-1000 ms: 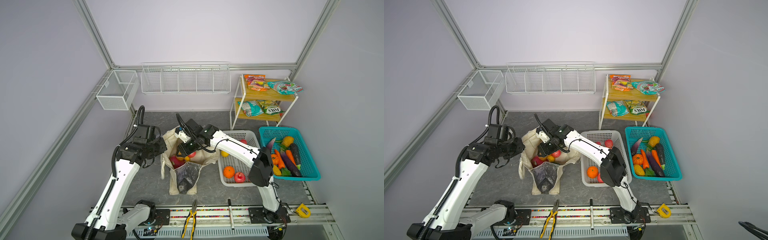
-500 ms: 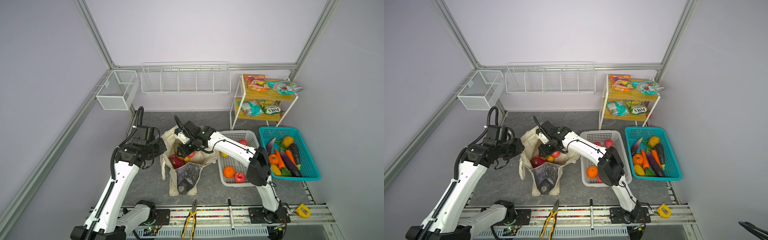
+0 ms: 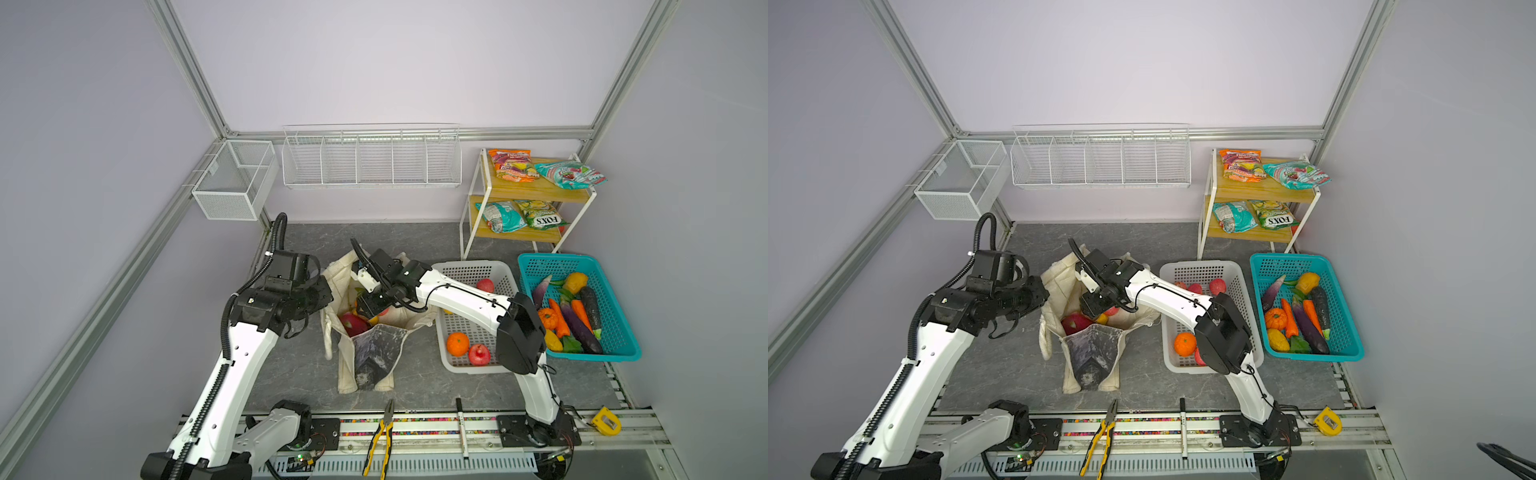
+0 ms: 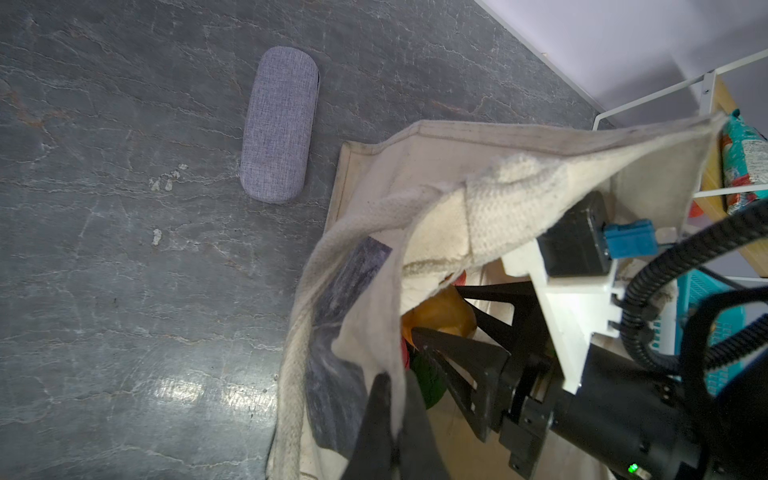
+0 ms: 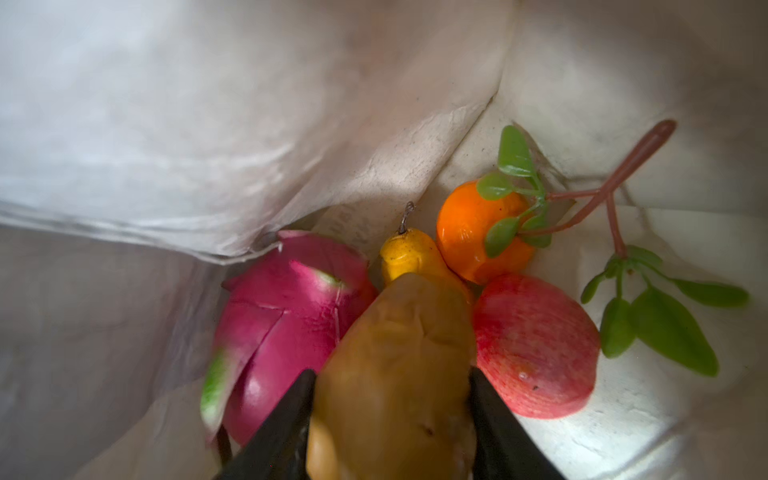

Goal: Place the food into the grocery bag and tie it
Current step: 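Lower the held potato into the bag beside the left gripper, then open the right gripper to release the potato and raise it out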

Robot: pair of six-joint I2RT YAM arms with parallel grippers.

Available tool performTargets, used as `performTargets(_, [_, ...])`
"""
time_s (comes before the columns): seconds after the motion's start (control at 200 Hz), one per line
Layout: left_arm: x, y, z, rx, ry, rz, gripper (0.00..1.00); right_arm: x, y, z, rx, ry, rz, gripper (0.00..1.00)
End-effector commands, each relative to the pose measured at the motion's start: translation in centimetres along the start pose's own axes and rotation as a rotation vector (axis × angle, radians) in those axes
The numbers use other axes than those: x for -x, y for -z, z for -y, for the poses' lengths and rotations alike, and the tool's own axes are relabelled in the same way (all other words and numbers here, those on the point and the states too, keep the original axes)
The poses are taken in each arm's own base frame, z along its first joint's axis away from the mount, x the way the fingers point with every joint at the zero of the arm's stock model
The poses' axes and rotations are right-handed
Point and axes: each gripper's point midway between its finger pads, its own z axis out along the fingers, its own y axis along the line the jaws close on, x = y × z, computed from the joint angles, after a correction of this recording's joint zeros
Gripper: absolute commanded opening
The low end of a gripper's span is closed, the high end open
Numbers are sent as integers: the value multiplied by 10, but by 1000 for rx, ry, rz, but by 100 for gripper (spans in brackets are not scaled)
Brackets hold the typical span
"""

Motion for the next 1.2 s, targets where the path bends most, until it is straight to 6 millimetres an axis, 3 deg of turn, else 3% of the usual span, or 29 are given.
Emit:
performTargets(0.0, [6, 2, 8, -22, -4, 10, 0, -20, -1, 1, -14, 17, -66, 64])
performTargets(0.195, [6, -4, 12, -28, -15, -13, 0, -14, 14, 4, -50, 35, -33, 80])
performTargets(0.415, [7, -9, 12, -26, -17, -22, 0, 2, 41, -3, -50, 66, 30, 92])
performTargets(0.435, [7, -9, 12, -26, -17, -24, 0, 3, 44, -4, -50, 68, 36, 100])
performTargets(0.45, [7, -10, 12, -26, -17, -25, 0, 5, 47, -4, -51, 71, 41, 90])
performTargets(0.47, [6, -10, 12, -25, -17, -26, 0, 7, 50, -5, -53, 76, 48, 88])
performTargets(0.73, [6, -10, 9, -14, -17, -21, 0, 34, 99, -8, -84, 108, 156, 88])
performTargets(0.915, [6, -9, 8, -10, -11, -16, 0, 51, 144, -2, -139, 135, 242, 88])
performTargets(1.075, [5, -9, 6, -4, -8, -16, 0, 58, 181, 17, -206, 138, 295, 88])
performTargets(1.195, [5, -10, 7, -3, -7, -18, 0, 57, 207, 45, -267, 78, 324, 88])
